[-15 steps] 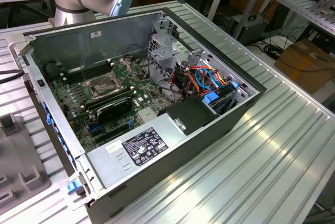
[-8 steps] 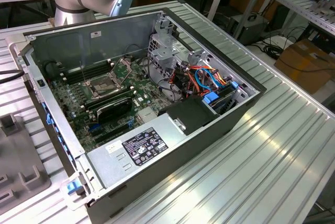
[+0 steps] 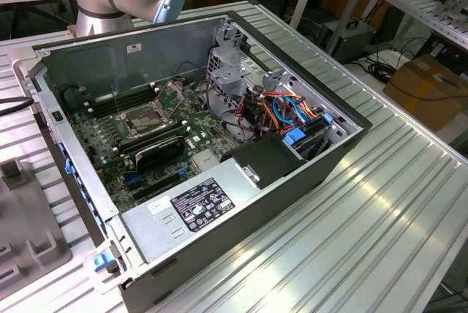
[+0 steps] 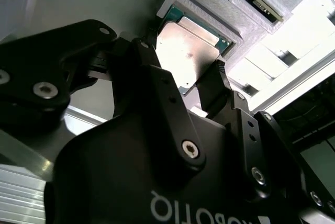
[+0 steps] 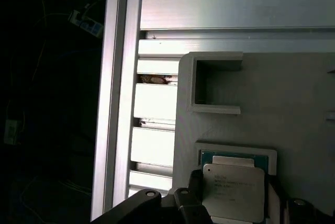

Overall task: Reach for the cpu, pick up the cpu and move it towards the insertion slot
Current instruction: 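Pick up the cpu and move it towards the insertion slot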

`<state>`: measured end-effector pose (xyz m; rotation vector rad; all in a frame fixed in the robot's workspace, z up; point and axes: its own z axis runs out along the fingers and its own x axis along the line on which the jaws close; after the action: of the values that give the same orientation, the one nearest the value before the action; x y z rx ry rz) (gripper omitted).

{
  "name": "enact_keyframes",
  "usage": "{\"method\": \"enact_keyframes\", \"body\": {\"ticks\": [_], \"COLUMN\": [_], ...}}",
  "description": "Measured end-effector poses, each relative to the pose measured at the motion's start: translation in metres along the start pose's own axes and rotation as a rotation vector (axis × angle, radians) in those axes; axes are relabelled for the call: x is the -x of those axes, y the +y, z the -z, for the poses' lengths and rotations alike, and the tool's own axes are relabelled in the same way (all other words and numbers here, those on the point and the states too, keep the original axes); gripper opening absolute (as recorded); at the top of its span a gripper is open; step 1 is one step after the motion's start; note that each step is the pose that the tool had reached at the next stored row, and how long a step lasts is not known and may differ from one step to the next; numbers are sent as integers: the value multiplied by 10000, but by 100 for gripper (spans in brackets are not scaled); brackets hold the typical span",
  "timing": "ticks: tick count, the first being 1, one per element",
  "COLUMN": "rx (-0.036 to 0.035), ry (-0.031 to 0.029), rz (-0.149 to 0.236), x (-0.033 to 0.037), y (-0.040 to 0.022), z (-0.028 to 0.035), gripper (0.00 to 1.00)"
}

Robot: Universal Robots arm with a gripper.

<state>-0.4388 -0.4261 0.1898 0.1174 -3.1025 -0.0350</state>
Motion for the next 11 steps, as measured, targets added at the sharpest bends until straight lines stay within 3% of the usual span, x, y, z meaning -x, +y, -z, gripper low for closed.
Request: {"method": "enact_keyframes", "body": {"ticks": [11], "rx": [0], "ry": [2], "rz": [0], "x": [-2], "y": [1], "z": [44], "gripper": [55]}}
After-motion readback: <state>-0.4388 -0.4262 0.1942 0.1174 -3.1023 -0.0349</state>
